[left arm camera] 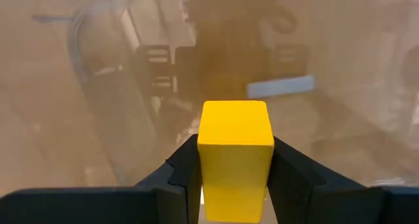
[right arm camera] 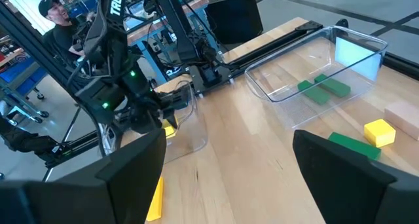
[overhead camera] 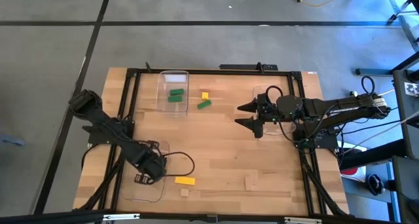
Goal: Sort & place blocks by color
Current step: Put the bottom right yellow block into the bottom left transparent bin, then put the bottom yellow block into the bottom left transparent bin
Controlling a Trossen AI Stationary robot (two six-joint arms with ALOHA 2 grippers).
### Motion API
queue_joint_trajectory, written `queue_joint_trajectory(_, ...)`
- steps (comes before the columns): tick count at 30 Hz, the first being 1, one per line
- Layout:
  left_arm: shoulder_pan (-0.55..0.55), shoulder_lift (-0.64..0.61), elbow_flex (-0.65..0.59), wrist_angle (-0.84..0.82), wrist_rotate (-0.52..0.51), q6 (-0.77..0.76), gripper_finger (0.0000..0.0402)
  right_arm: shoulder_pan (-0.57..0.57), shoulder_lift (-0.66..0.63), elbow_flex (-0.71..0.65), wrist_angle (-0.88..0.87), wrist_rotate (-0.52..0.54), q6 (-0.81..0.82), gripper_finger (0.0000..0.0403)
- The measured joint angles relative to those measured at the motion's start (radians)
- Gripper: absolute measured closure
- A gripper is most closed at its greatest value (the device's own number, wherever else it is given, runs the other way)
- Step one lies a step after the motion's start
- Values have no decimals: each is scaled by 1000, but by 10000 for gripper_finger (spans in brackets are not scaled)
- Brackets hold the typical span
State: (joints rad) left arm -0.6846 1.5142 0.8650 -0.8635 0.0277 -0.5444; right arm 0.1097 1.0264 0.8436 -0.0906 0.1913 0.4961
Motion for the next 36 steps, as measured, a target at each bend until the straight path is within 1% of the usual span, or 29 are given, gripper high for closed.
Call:
queue_joint_trajectory(4, -1, 0, -6, -2, 0, -1, 281, 0, 0, 0, 1, 0, 0, 67)
queue_joint_trajectory(10, 2, 0, -6, -6, 1, -4, 209, 0, 0, 0, 1, 0, 0, 67)
queue_joint_trajectory(13, 16, -3, -6, -6, 14, -22, 186, 0, 0, 0, 1, 0, -1, 67)
queue_joint_trajectory(16, 48, -6, 13, -27, 86, -24, 175, 0, 0, 0, 1, 0, -2, 67)
queue_joint_trajectory(19, 84, -27, 71, -70, 185, 4, 173, 0, 0, 0, 1, 0, -2, 67)
queue_joint_trajectory(22, 111, -81, 157, -107, 210, 48, 172, 0, 0, 0, 1, 0, -3, 67)
queue_joint_trajectory(23, 126, -104, 191, -114, 199, 64, 172, 0, 0, 0, 1, 0, -3, 67)
queue_joint_trajectory(25, 159, -160, 261, -130, 130, 93, 171, 0, 0, 0, 1, 0, -3, 67)
queue_joint_trajectory(29, 254, -254, 374, -120, -61, 160, 171, 0, 0, 0, 1, 0, -3, 67)
queue_joint_trajectory(31, 320, -295, 397, -66, -141, 210, 171, 0, 0, 0, 1, 0, -3, 67)
queue_joint_trajectory(33, 395, -333, 390, 30, -172, 245, 171, 0, -1, 0, 2, 0, -2, 67)
queue_joint_trajectory(34, 431, -351, 376, 96, -168, 259, 171, 0, -1, 0, 2, 0, -2, 67)
queue_joint_trajectory(36, 486, -375, 336, 228, -125, 269, 171, 0, -1, 0, 2, 0, 0, 67)
